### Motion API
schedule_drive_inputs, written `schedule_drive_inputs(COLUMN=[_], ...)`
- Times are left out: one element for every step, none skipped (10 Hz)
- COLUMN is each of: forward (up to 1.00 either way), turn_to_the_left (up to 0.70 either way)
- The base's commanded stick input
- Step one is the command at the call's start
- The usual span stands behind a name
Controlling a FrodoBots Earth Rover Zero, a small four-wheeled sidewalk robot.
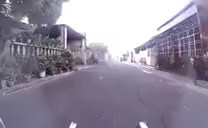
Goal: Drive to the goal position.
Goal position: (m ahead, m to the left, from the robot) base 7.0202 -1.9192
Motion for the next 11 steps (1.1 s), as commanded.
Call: schedule_drive_inputs(forward=[0.70,0.70,0.70,0.70,0.70,0.70,0.70,0.70,0.70,0.70,0.70], turn_to_the_left=[0.00,0.00,0.00,0.00,0.00,0.00,0.00,0.00,0.00,-0.09,-0.25])
